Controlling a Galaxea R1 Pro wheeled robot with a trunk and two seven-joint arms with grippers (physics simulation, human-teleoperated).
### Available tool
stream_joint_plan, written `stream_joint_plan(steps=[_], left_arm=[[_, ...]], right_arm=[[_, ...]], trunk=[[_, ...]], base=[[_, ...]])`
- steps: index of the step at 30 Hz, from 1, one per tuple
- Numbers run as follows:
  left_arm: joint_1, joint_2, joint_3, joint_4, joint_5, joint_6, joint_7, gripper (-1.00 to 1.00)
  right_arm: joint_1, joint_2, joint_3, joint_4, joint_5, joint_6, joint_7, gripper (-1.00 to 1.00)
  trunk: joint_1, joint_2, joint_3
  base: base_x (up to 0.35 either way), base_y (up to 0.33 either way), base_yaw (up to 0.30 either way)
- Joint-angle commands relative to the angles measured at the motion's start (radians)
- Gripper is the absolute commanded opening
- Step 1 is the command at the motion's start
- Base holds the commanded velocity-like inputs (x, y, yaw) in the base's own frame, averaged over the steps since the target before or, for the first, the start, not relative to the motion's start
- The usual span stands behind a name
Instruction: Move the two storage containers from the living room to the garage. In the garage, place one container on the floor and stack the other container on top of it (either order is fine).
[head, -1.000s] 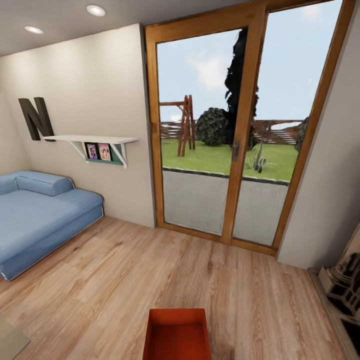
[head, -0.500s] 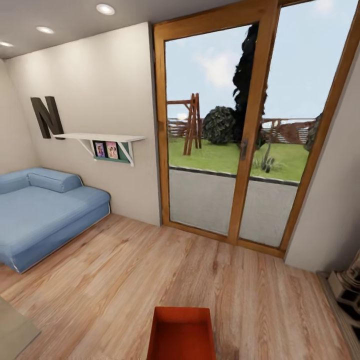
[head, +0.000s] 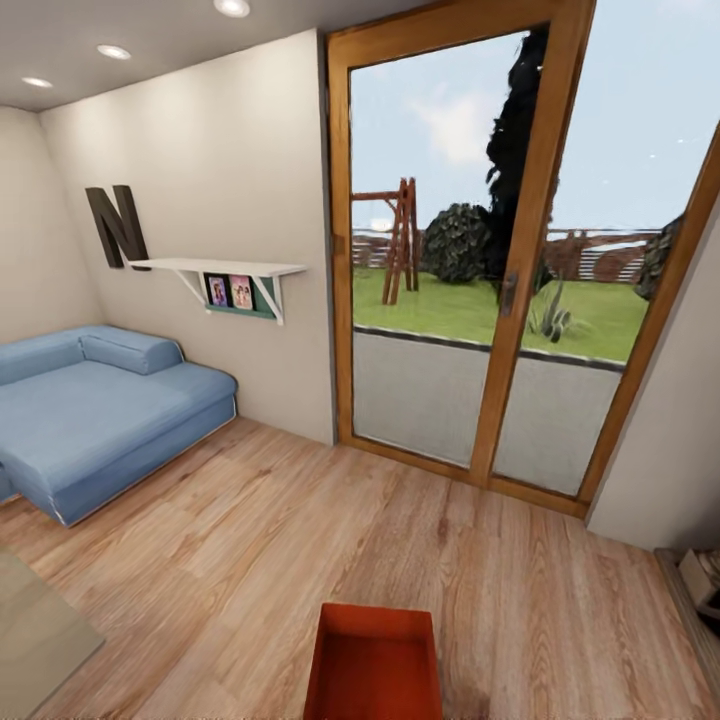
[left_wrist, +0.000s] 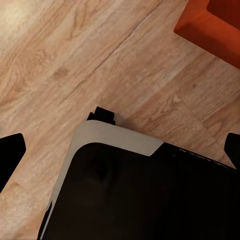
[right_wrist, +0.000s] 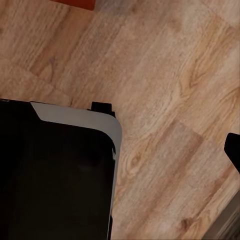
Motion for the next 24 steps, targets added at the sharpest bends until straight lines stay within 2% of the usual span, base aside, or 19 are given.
stream_joint_plan(steps=[1,13,24], left_arm=[[-0.001,0.000,-0.002,0.000,0.006,-0.001,0.000,1.00],[-0.001,0.002,-0.003,-0.002,0.002,-0.001,0.000,1.00],[-0.001,0.004,-0.008,-0.007,-0.004,-0.001,0.000,1.00]], right_arm=[[-0.001,0.000,0.008,0.003,-0.010,-0.006,0.000,1.00],[-0.001,0.002,0.008,0.003,-0.010,-0.008,-0.001,1.00],[-0.001,0.005,0.008,0.003,-0.011,-0.009,-0.008,1.00]], trunk=[[0.000,-0.001,-0.003],[0.000,-0.001,-0.022],[0.000,-0.001,-0.040]], base=[[0.000,0.000,0.007],[0.000,0.000,-0.002],[0.000,0.000,-0.104]])
